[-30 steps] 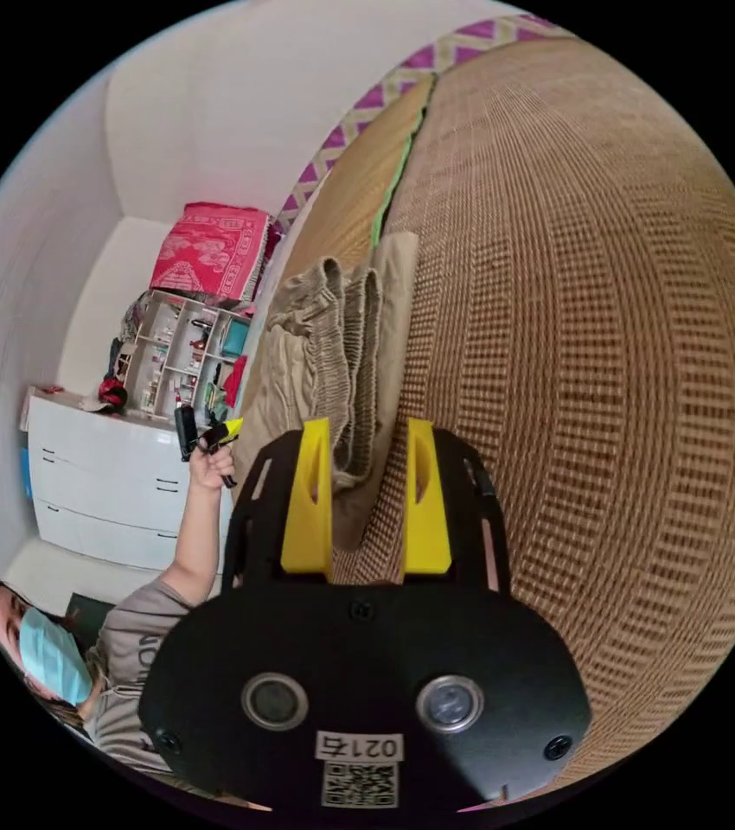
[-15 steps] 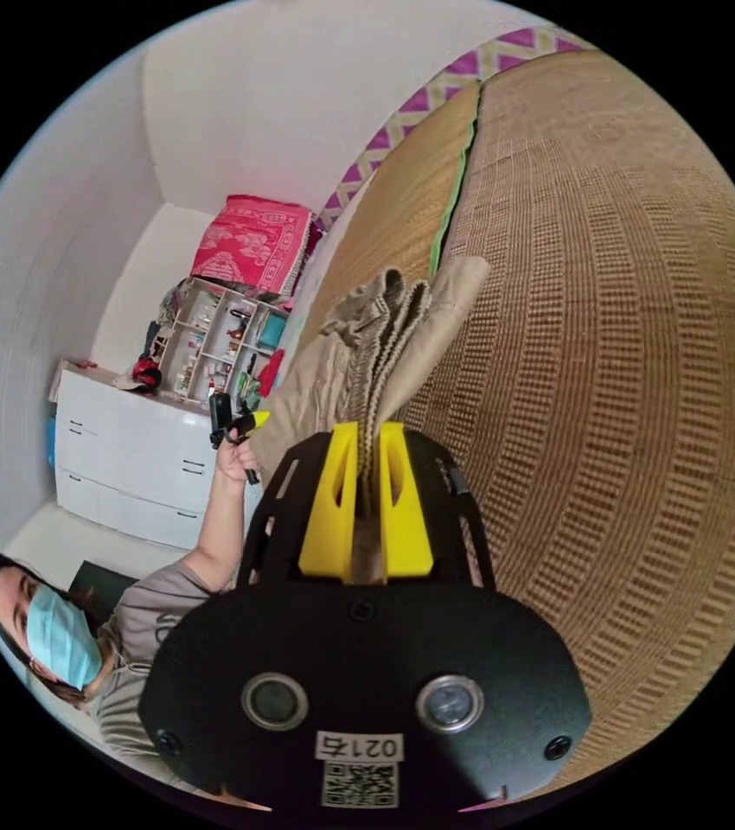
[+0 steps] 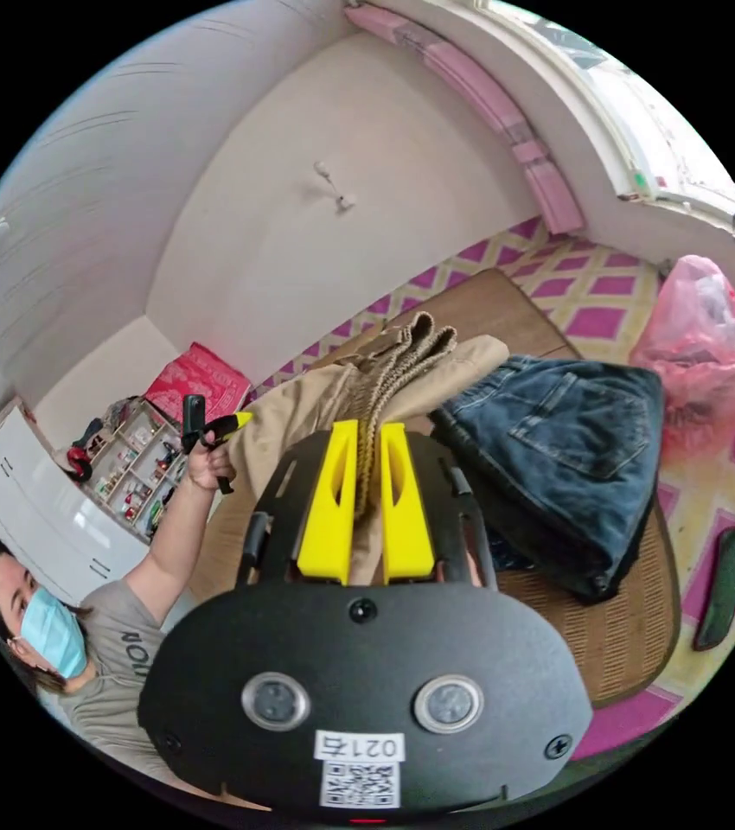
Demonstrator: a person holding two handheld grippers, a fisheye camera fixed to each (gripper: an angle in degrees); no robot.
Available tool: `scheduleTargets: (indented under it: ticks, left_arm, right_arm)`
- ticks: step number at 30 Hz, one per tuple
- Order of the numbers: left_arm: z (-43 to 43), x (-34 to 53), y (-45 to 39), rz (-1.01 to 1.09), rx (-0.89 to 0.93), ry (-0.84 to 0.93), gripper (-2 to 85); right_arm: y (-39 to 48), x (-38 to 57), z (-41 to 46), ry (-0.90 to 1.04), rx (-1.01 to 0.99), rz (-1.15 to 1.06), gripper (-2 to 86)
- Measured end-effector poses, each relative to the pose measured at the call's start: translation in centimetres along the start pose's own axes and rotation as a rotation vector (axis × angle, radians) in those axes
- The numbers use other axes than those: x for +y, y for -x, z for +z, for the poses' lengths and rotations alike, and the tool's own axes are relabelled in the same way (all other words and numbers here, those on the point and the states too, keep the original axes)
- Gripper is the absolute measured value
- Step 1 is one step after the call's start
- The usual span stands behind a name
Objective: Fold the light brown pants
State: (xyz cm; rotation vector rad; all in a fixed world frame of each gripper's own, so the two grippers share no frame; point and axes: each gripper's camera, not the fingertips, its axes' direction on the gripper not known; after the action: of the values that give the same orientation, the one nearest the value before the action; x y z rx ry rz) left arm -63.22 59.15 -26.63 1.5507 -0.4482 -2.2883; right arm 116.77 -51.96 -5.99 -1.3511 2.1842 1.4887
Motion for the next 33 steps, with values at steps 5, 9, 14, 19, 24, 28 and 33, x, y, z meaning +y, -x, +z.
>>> scheduleTargets:
  ticks: [5,9,14,19,24,28,33]
  left_arm:
    - [8.7,0.6,7.3,-0.202,-0.038,0.038,7.4]
    - [9.6,9.7,13.2,-0.253,0.078,0.080,3.7]
    - [6.3,20.5,14.4,-0.251,0.101,0.151,-0.5]
    - [2.0,29.8,12.7,-0.289,0.035,0.231,-0.9]
    - [-2.6,38.3,10.6,-0.356,-0.244,0.217,-1.0]
    - [-4.5,42.3,11.0,-0.505,-0.327,0.177,-1.0]
    - [-7.2,48.2,16.2,-0.827,-0.046,-0.026,-1.0]
  right_arm:
    - [-7.0,-0.4,-1.9,-0.056,0.222,0.184,7.6]
    - [-5.8,5.2,-1.7,-0.072,0.465,0.179,3.6]
    - [7.8,13.5,-0.1,-0.156,0.471,-0.106,-0.1]
    - [24.8,21.6,13.3,0.162,0.441,-0.421,-0.6]
    - [42.9,33.5,31.0,0.488,0.798,-0.844,-0.8]
    - [52.5,40.2,39.2,0.495,1.063,-1.104,-0.9]
    - [61.5,42.6,49.5,0.399,1.603,-1.140,-1.0]
